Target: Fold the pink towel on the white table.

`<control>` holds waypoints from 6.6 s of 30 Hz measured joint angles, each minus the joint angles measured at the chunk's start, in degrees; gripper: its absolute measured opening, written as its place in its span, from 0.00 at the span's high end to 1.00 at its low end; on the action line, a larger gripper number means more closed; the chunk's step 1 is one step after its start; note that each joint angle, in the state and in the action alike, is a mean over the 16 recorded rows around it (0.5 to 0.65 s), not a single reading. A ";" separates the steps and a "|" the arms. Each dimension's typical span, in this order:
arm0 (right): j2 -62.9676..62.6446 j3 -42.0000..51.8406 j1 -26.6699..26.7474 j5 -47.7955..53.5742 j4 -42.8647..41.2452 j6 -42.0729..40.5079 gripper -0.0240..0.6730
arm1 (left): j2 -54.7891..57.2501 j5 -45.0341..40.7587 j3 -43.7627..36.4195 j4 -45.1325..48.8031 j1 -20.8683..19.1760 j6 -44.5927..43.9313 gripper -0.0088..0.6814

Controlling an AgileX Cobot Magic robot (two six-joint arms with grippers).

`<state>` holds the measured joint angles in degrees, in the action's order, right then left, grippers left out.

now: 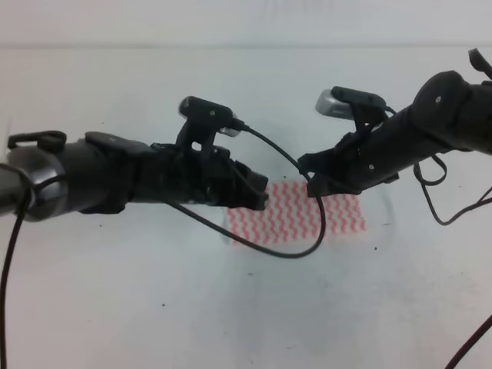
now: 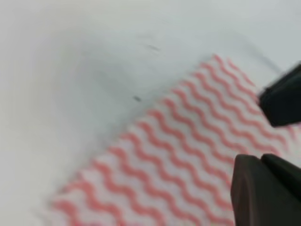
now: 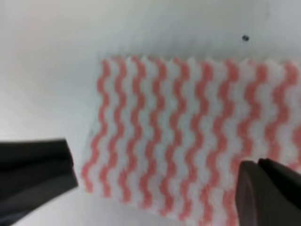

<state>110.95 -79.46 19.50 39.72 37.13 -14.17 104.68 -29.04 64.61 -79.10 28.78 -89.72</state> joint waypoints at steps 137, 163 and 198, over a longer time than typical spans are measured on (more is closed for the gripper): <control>-9.21 10.10 -2.96 -11.02 -7.02 7.62 0.99 | 8.69 -8.00 2.81 -5.58 -6.33 6.97 1.00; -3.15 8.70 -4.98 -9.91 -1.05 8.23 0.71 | 13.51 -7.06 5.69 1.13 -6.37 14.96 1.00; 4.21 2.51 -6.24 -4.45 -5.78 8.38 0.54 | 13.98 -8.39 5.72 2.86 -6.37 16.81 1.00</control>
<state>115.16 -76.95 13.27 35.26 31.36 -5.79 118.66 -37.43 70.33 -76.23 22.41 -72.91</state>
